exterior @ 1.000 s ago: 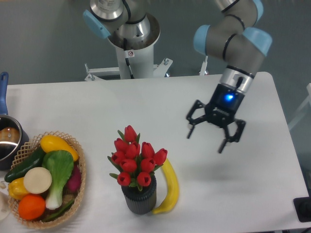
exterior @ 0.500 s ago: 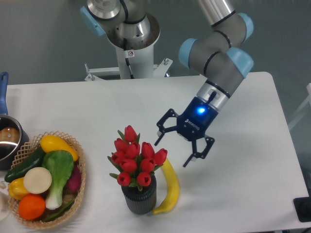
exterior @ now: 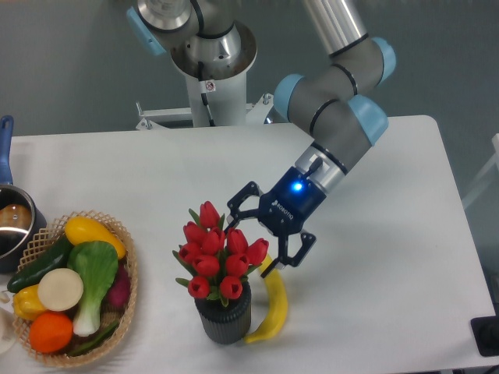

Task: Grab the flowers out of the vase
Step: 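Lower the gripper around the tulip stems and close on them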

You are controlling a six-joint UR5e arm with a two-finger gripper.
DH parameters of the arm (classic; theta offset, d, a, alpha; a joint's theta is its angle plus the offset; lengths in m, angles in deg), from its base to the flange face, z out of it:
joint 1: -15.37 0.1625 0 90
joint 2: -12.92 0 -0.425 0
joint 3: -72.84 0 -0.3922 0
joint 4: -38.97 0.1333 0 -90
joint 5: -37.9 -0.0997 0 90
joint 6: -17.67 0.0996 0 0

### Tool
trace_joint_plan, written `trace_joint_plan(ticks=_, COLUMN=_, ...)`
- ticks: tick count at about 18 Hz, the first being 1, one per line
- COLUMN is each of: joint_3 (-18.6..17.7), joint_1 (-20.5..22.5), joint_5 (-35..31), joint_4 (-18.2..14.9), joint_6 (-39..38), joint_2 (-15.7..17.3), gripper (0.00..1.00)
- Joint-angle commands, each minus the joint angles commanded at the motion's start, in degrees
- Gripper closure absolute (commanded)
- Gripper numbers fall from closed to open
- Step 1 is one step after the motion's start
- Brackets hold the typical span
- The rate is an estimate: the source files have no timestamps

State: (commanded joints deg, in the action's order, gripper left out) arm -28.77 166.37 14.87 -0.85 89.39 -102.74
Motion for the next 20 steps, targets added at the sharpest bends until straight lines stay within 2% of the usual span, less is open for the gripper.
trace_joint_plan(ticks=3, joint_3=1.41, joint_1=-0.79, joint_5=-0.09, joint_4=0.0, joint_6=0.0, joint_2=-1.5, gripper=0.0)
trace_joint_plan(ticks=9, joint_3=1.5, joint_1=-2.11, joint_5=0.09, joint_4=0.0, joint_6=-0.09, joint_2=-1.76, gripper=0.0)
trace_joint_plan(ticks=10, joint_3=1.32, joint_1=-2.2, joint_5=0.18, joint_4=0.0, joint_6=-0.44, joint_2=-1.59, gripper=0.06)
trace_joint_plan(ticks=11, joint_3=1.06, joint_1=-2.2, joint_5=0.18, joint_4=0.0, joint_6=-0.61, joint_2=-1.24, gripper=0.16)
trace_joint_plan(ticks=15, joint_3=1.32, joint_1=-1.85, joint_5=0.18, joint_4=0.0, joint_6=-0.53, joint_2=-0.97, gripper=0.81)
trace_joint_plan(ticks=16, joint_3=1.41, joint_1=-1.85, joint_5=0.0, joint_4=0.0, joint_6=-0.53, joint_2=-0.54, gripper=0.94)
trace_joint_plan(ticks=17, joint_3=1.41, joint_1=-1.76, joint_5=-0.09, joint_4=0.0, joint_6=-0.53, joint_2=-0.36, gripper=1.0)
trace_joint_plan(ticks=20, joint_3=1.32, joint_1=-1.67, joint_5=-0.26, joint_4=-0.09, joint_6=-0.88, joint_2=0.43, gripper=1.0)
